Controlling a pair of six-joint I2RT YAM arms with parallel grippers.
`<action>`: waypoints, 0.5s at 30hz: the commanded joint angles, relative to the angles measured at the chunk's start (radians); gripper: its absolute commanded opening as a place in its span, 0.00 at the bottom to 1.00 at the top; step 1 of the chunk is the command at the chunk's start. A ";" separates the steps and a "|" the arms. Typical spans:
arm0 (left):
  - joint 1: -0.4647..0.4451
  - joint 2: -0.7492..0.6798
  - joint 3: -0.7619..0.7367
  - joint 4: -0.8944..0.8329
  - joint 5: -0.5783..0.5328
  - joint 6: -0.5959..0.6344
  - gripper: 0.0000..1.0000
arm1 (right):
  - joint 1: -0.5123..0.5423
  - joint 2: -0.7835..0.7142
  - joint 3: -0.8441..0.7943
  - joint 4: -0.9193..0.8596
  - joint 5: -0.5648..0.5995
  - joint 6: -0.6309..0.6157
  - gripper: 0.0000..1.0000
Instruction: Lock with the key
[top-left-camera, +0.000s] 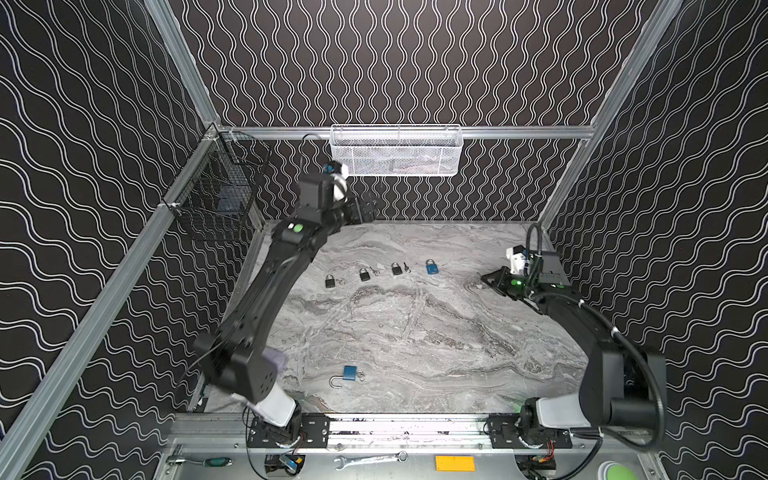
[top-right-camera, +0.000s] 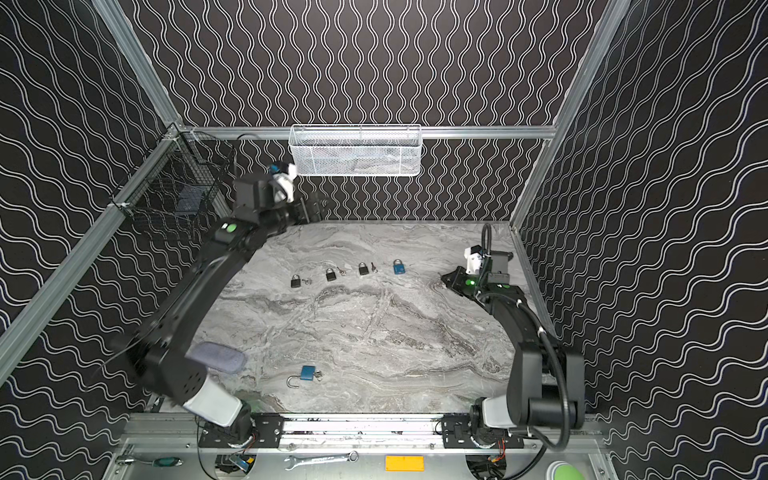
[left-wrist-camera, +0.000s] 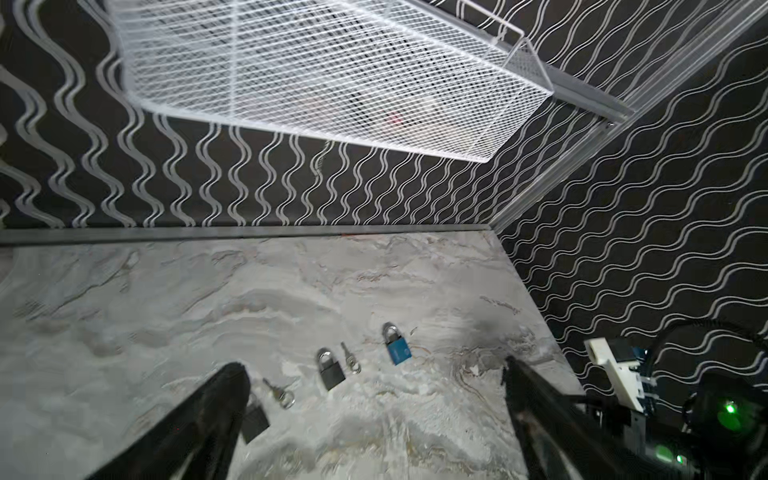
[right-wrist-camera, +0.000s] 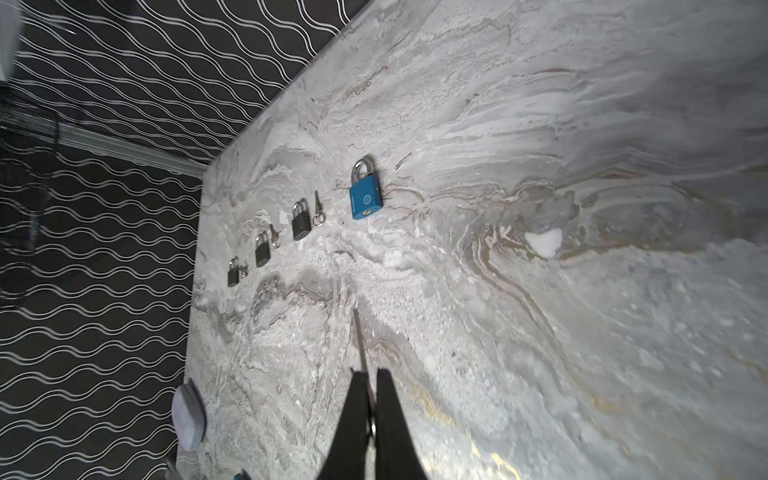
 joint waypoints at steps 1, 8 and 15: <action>0.002 -0.092 -0.137 0.014 -0.072 -0.052 0.99 | 0.033 0.075 0.069 0.024 0.075 -0.001 0.00; 0.002 -0.283 -0.424 -0.018 -0.066 -0.109 0.99 | 0.080 0.315 0.283 -0.011 0.100 0.027 0.00; 0.002 -0.476 -0.644 -0.029 -0.122 -0.148 0.98 | 0.140 0.523 0.459 -0.028 0.103 0.026 0.00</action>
